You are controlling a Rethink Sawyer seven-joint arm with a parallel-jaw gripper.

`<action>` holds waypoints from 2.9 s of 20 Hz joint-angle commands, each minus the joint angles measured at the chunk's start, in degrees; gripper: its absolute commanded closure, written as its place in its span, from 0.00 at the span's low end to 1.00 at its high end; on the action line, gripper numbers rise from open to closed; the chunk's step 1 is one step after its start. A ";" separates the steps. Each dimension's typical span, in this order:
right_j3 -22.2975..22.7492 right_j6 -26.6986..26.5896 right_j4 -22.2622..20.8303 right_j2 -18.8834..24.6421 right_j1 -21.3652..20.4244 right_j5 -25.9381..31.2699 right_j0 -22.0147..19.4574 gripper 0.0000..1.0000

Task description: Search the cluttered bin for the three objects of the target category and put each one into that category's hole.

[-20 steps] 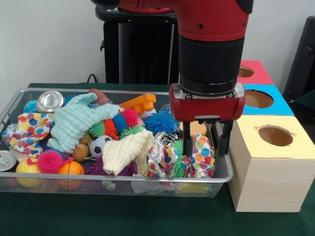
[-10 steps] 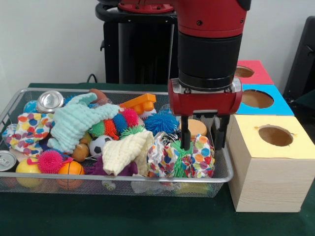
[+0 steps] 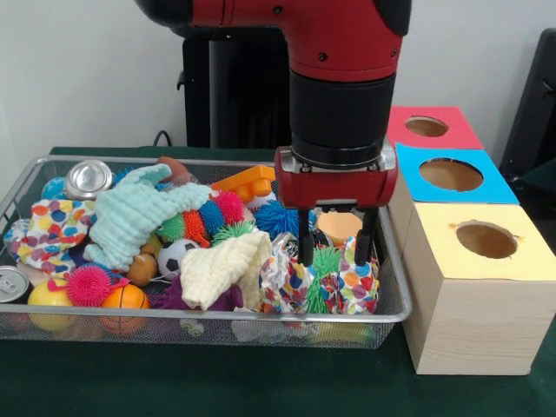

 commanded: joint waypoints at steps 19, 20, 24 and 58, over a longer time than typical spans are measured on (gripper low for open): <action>11.49 -8.07 -3.88 1.40 2.06 -6.74 0.85 0.00; 11.43 -8.19 -3.92 1.41 2.17 -6.79 0.90 0.00; 12.43 -7.53 -3.89 1.29 2.21 -8.06 1.02 0.00; 13.09 -7.88 -4.72 2.43 4.05 -11.47 -1.46 1.00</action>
